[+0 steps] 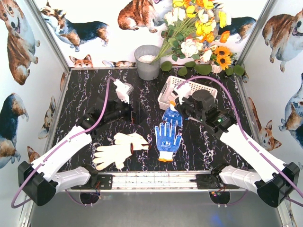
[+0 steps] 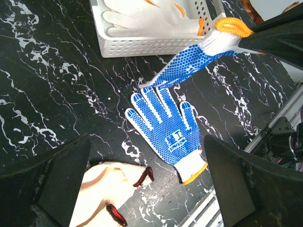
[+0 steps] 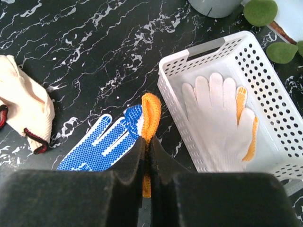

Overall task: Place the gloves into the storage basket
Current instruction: Pair the glove with the glove.

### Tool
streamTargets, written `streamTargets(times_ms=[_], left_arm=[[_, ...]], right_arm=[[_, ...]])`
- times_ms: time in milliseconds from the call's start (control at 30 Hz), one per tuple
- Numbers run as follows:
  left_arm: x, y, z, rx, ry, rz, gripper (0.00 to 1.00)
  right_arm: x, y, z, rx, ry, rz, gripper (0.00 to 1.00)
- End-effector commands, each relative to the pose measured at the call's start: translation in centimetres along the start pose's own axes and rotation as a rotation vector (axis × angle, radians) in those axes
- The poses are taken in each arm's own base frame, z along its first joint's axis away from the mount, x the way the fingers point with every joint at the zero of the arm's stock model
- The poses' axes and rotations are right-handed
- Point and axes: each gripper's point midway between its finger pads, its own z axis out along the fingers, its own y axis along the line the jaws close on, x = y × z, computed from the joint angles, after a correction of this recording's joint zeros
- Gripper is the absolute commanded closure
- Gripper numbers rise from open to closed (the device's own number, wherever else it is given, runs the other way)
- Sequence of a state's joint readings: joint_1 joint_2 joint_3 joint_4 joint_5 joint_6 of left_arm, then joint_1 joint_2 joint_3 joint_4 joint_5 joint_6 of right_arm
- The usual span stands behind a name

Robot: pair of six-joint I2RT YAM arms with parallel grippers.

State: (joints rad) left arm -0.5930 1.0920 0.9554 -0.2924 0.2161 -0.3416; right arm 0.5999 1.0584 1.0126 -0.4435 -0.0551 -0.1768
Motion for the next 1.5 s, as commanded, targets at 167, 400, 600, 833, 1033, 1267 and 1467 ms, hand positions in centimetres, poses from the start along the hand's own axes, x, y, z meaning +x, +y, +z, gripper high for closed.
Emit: streamTargets(times_ms=[167,400,600,833,1033,1267,1467], left_arm=[[-0.5,0.5,-0.3,-0.009,-0.053,-0.043,0.00],[0.1,0.8,-0.1,-0.011,-0.051,-0.063,0.00],[-0.1,0.9,0.0,-0.011,-0.055,-0.065,0.00],[0.4,1.1,0.2,-0.011,-0.046,-0.073,0.00],[0.6,1.3,0.4,-0.008,-0.049,-0.080,0.00],[1.3,1.5,0.8,-0.003,-0.037,-0.093,0.00],[1.7,1.5,1.0,0.005,-0.029,-0.100,0.00]], right_arm=[[-3.7,-2.2,0.5,0.104,-0.195,-0.097,1.00],[-4.6,-2.5,1.2,0.115,-0.238,-0.153,1.00],[-2.8,-1.1,2.5,0.038,-0.198,-0.183,1.00],[0.3,1.4,2.7,-0.071,-0.154,-0.182,1.00],[1.9,3.3,2.2,-0.141,-0.109,-0.165,1.00],[4.0,5.8,1.7,-0.200,-0.044,-0.129,1.00],[4.9,7.5,1.2,-0.239,-0.014,-0.069,1.00]])
